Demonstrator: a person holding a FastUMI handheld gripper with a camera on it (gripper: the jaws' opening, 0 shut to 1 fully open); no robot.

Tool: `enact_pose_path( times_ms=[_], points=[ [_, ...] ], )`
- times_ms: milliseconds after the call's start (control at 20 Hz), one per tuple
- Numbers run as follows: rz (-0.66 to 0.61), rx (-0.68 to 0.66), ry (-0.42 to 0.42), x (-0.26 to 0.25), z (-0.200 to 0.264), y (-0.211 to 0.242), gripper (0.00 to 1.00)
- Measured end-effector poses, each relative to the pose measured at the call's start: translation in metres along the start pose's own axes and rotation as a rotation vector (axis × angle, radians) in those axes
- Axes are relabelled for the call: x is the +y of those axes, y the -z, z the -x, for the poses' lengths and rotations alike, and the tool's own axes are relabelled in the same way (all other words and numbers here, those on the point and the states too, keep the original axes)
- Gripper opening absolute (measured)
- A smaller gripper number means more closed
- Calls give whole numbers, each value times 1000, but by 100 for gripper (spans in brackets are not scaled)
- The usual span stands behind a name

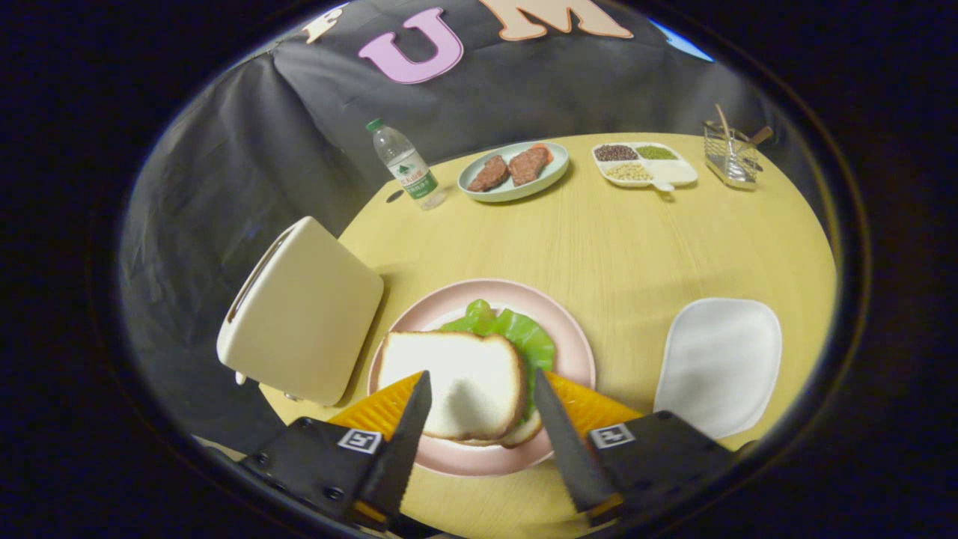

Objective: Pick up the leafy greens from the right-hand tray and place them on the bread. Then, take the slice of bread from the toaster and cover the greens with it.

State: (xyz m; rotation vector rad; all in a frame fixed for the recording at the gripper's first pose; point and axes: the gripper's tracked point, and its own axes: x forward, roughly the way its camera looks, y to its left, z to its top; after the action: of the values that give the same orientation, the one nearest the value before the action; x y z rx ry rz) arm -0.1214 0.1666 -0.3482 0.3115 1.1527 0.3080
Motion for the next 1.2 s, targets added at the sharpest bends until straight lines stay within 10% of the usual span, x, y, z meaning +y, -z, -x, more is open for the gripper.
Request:
enact_pose_path(
  times_ms=[200, 1200],
  points=[
    [64, -169, 19, -12, 33, -46, 100],
    [286, -903, 438, -84, 223, -227, 100]
  ],
)
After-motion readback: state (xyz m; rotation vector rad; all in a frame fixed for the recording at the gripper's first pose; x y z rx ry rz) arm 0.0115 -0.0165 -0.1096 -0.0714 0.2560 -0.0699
